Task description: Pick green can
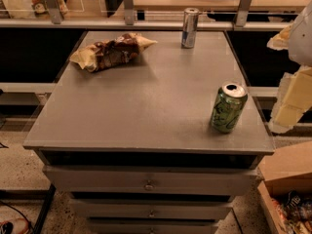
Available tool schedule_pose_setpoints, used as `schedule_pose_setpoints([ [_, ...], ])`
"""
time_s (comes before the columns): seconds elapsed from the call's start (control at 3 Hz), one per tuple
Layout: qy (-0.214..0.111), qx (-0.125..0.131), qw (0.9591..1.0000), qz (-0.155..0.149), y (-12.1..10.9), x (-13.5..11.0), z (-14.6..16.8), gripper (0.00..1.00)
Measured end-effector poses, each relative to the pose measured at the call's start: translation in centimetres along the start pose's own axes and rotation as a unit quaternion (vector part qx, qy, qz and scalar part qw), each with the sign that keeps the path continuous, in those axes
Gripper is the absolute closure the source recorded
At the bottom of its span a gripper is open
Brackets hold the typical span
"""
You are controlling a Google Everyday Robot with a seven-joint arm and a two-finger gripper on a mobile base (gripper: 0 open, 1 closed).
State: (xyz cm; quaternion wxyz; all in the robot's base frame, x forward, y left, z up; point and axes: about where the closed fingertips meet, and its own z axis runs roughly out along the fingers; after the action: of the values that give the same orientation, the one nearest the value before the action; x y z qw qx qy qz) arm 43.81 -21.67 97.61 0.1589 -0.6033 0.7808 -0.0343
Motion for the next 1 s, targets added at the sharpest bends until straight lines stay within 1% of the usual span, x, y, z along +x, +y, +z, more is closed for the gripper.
schedule_pose_setpoints([
  [0.33, -0.003, 0.000, 1.0000, 0.000, -0.1, -0.2, 0.1, 0.00],
  [0.67, -0.014, -0.019, 0.9997, -0.001, -0.2, -0.7, 1.7, 0.00],
  [1.0, -0.021, -0.046, 0.9987, -0.007, -0.2, -1.6, 4.7, 0.00],
])
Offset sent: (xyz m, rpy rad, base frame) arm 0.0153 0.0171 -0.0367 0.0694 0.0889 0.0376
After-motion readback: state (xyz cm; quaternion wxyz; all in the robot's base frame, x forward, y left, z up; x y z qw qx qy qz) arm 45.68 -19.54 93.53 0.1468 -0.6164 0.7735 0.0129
